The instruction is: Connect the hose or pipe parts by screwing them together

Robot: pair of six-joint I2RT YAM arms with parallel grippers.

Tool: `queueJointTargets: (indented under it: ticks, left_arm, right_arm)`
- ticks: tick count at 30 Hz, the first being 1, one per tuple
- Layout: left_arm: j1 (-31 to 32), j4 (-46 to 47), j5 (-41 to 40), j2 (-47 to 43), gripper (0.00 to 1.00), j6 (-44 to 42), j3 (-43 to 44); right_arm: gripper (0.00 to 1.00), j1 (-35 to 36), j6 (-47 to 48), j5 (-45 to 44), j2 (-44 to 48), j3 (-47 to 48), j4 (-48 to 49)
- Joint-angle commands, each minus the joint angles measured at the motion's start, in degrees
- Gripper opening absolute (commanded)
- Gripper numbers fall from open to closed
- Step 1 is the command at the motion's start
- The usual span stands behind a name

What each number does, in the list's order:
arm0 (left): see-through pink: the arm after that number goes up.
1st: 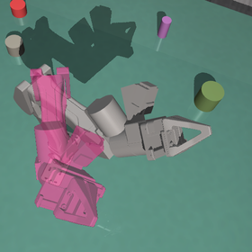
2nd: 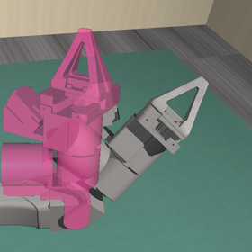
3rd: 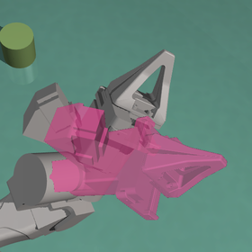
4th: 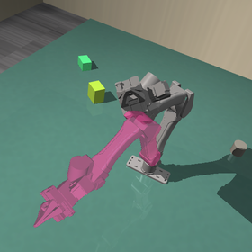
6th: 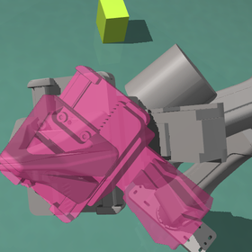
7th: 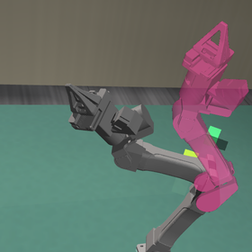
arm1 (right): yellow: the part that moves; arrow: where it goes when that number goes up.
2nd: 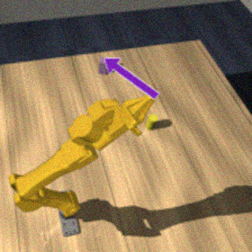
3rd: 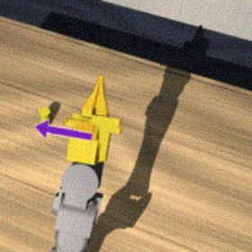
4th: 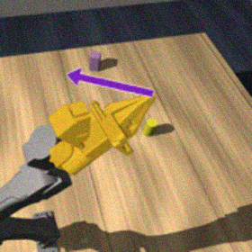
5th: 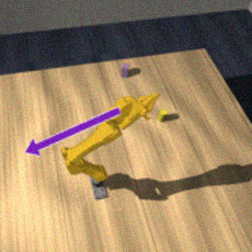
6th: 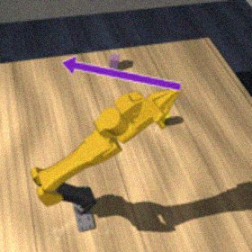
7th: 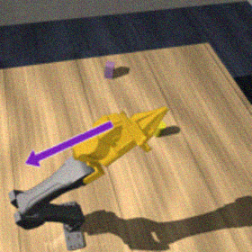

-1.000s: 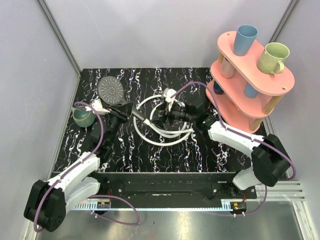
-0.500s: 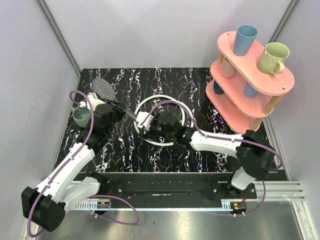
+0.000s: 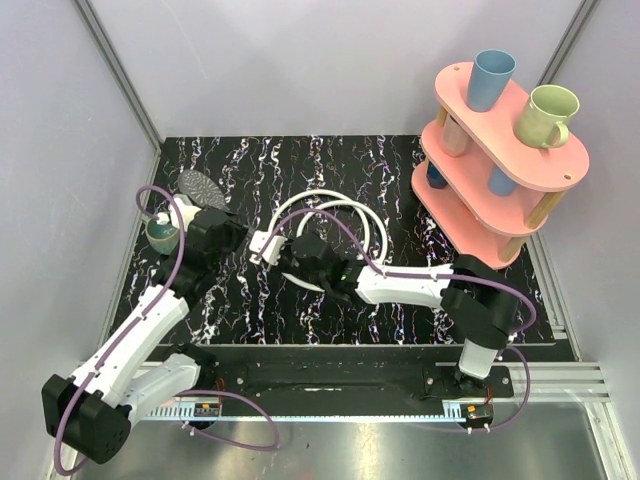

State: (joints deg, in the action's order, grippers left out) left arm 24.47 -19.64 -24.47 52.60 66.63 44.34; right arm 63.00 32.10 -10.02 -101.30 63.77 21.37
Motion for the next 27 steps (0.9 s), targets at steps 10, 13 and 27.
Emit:
queueJointTargets:
  ticks: [10,13,27]
  left_arm:
    - [0.05,58.56,13.73,-12.52,0.0,-18.11,-25.24]
    - [-0.12,79.47,17.87,-11.56,0.0,-17.5,-33.86]
    - [-0.83,88.49,17.72,-5.38,0.0,-20.94,-33.72]
  right_arm:
    - [0.0,-15.86,-22.76,39.25,1.46,6.19,1.31]
    - [0.0,-20.79,-28.65,55.59,-0.64,9.08,2.1]
    - [0.55,-27.85,-42.97,66.58,-0.23,4.63,10.83]
